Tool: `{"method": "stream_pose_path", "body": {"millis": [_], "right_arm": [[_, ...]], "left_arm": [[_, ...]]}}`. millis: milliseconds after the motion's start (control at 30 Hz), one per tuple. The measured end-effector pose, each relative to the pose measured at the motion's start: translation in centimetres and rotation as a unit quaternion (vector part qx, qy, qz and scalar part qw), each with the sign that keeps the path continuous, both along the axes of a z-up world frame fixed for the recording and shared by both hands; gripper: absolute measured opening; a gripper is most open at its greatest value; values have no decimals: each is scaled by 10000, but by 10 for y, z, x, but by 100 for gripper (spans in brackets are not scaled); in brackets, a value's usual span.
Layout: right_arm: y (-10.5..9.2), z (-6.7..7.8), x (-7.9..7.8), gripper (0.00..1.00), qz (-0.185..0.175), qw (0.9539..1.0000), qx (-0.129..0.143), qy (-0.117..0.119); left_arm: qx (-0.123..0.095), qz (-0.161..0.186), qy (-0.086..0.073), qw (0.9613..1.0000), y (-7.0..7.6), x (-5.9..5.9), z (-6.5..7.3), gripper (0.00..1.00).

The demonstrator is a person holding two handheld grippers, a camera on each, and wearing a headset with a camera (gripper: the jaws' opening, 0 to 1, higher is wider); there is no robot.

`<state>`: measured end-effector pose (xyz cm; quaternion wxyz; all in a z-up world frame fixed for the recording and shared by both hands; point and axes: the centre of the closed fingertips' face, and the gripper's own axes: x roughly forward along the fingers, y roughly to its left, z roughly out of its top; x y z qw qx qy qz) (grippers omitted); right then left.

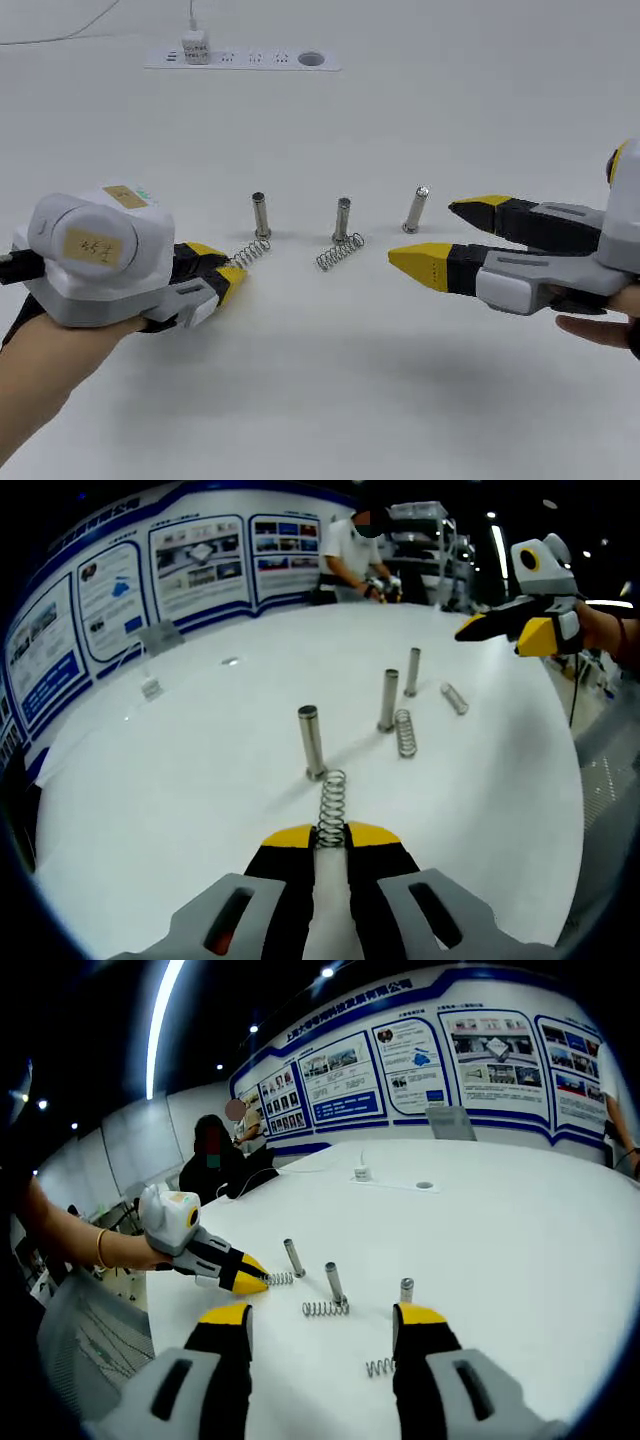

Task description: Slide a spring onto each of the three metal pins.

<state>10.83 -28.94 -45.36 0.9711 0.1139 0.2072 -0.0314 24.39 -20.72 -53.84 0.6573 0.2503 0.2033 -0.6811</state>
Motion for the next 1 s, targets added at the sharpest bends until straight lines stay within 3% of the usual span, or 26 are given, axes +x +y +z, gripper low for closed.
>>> {"method": "stream_pose_path", "body": {"millis": [133,400,600,1000], "right_arm": [[-1,-3,-1,57,4,10000,6,51],[-3,-2,-1,57,-60,10000,38,56],[1,3,1,57,-39,9999,159,-18],[15,26,14,55,125,9987,384,-327]], "left_arm": [[80,-77,-126,9999,-1,0,0,11],[160,-102,-164,9997,2,2,1,10],[-53,14,-108,9999,6,1,15,10],[-620,-29,96,9980,10,-26,49,10]]}}
